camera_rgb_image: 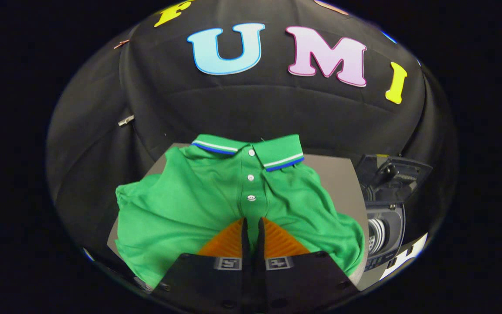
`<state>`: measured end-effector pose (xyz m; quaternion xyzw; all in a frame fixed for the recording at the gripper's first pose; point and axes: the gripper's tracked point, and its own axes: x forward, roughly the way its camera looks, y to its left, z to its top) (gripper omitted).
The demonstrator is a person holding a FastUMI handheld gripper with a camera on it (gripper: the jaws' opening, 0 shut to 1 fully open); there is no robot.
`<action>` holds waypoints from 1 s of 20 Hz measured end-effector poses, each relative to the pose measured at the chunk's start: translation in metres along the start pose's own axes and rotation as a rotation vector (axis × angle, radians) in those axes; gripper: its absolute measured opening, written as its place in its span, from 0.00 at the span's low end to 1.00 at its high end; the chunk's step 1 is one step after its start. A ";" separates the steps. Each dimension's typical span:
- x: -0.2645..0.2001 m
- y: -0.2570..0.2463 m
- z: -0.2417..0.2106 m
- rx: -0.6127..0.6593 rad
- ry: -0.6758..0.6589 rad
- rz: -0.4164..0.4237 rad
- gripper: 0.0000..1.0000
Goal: Put the clothes into the washing machine and then close the washing machine lid.
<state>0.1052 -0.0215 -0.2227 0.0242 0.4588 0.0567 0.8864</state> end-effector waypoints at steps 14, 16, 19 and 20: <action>-0.015 0.012 -0.009 -0.219 -0.073 0.004 0.05; -0.023 0.016 0.001 -0.193 -0.107 0.027 0.05; -0.037 0.020 0.023 -0.106 -0.163 0.077 0.05; -0.041 0.020 0.030 -0.076 -0.176 0.087 0.05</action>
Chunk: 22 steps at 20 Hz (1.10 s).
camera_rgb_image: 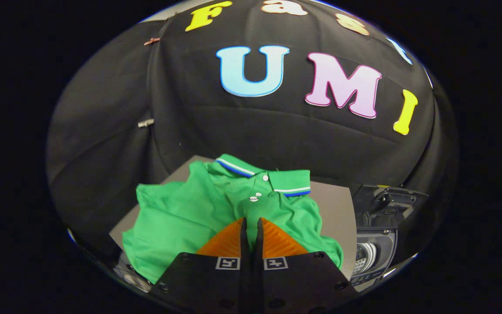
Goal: Put the clothes into the washing machine and then close the washing machine lid.
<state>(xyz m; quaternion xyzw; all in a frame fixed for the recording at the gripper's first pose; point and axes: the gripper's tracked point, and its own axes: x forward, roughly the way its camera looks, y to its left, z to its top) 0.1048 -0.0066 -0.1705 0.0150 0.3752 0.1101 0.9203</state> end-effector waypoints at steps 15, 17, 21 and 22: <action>-0.038 -0.049 0.021 -0.058 -0.022 0.090 0.05; -0.043 -0.063 0.022 -0.048 -0.027 0.116 0.05; -0.053 -0.111 0.019 -0.044 -0.009 0.128 0.05; -0.055 -0.125 0.016 -0.039 0.007 0.128 0.05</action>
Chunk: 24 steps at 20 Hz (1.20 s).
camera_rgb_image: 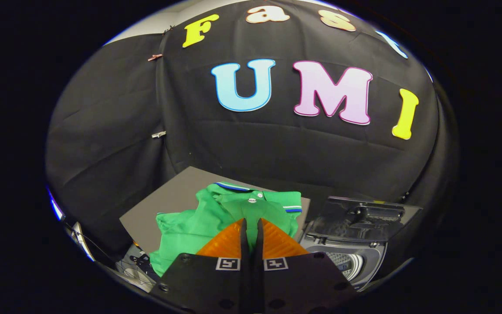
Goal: Put the clothes into the washing machine and then close the washing machine lid.
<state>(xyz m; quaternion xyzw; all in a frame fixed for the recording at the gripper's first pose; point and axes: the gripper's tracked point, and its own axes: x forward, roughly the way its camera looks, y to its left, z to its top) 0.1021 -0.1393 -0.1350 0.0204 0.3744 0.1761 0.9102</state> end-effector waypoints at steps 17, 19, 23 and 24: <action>-0.036 -0.219 -0.026 0.064 -0.041 0.040 0.05; -0.030 -0.238 -0.037 0.073 -0.011 0.043 0.05; -0.024 -0.258 -0.048 0.047 -0.003 0.039 0.05; -0.022 -0.264 -0.049 0.038 -0.007 0.034 0.05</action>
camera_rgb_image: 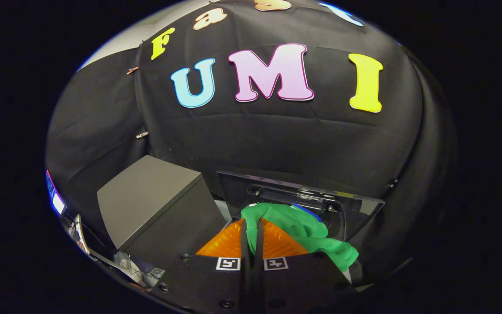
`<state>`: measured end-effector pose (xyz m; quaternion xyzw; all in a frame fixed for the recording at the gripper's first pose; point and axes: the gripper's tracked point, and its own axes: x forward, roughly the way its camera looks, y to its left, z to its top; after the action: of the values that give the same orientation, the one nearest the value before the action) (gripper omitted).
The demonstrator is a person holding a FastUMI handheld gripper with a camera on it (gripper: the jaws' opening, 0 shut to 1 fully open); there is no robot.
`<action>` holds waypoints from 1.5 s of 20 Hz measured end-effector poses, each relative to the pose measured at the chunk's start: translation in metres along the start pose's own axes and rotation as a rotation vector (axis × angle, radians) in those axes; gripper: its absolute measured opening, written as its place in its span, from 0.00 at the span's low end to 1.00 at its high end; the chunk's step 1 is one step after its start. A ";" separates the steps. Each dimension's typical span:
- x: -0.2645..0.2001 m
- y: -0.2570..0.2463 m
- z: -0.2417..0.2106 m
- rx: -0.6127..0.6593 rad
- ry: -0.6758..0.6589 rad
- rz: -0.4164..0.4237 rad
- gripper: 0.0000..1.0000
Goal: Put the clothes into the washing machine and then close the washing machine lid.
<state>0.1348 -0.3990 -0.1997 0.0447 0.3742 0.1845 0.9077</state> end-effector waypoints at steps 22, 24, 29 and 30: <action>0.036 -0.025 -0.089 0.103 0.181 -0.072 0.05; 0.039 -0.026 -0.101 0.105 0.211 -0.080 0.05; 0.052 -0.028 -0.123 0.085 0.257 -0.098 0.05; 0.054 -0.029 -0.130 0.087 0.269 -0.103 0.05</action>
<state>0.0888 -0.4130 -0.3348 0.0397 0.5017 0.1256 0.8550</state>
